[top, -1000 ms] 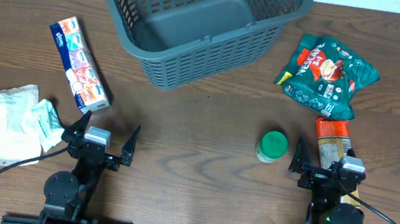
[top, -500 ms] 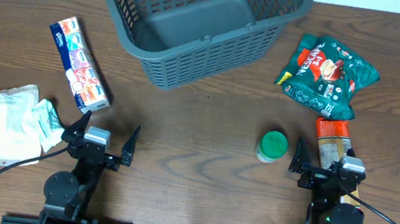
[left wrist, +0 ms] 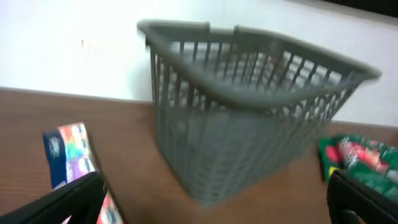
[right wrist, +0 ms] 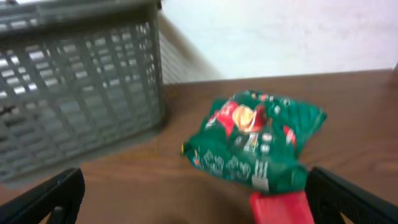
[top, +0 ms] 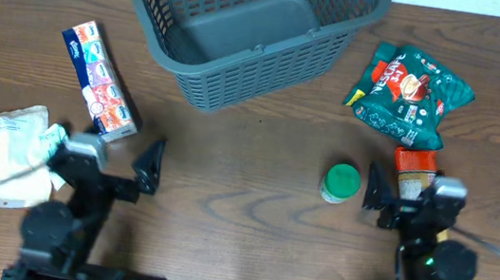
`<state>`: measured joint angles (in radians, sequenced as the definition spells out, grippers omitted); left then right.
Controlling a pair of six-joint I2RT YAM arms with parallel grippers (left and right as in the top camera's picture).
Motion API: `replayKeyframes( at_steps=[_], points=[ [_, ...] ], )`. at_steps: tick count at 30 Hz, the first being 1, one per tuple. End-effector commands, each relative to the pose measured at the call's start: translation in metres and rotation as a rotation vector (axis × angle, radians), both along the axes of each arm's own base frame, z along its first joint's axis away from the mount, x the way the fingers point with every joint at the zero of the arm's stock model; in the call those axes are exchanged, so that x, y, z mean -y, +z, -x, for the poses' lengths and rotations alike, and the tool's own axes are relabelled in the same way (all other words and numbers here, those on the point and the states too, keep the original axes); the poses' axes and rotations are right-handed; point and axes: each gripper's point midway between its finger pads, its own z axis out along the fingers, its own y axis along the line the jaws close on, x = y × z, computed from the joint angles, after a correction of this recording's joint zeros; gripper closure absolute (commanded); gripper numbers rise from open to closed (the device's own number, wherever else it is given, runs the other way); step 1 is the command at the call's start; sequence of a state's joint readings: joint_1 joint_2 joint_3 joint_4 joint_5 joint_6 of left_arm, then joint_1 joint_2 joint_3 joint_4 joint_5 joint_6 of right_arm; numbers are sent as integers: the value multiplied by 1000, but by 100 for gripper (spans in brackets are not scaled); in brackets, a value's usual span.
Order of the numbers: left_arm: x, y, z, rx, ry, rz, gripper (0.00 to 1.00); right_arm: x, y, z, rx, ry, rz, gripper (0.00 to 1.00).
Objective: Pack container
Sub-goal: 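Reach both grippers up to the gray basket's near rim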
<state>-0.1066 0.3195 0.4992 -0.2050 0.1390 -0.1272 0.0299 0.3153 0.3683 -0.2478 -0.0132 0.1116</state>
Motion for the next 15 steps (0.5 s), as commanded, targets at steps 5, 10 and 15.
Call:
replayKeyframes(
  at_steps=[5,10,15],
  points=[
    [2,82,-54,-142,16,-52,1,-13,59,-36,-265,95,51,1],
    [5,108,-84,-356,12,-77,1,-29,93,-50,-455,203,52,1],
    [5,115,-80,-554,7,-105,1,-54,129,-62,-448,338,-14,11]
  ],
)
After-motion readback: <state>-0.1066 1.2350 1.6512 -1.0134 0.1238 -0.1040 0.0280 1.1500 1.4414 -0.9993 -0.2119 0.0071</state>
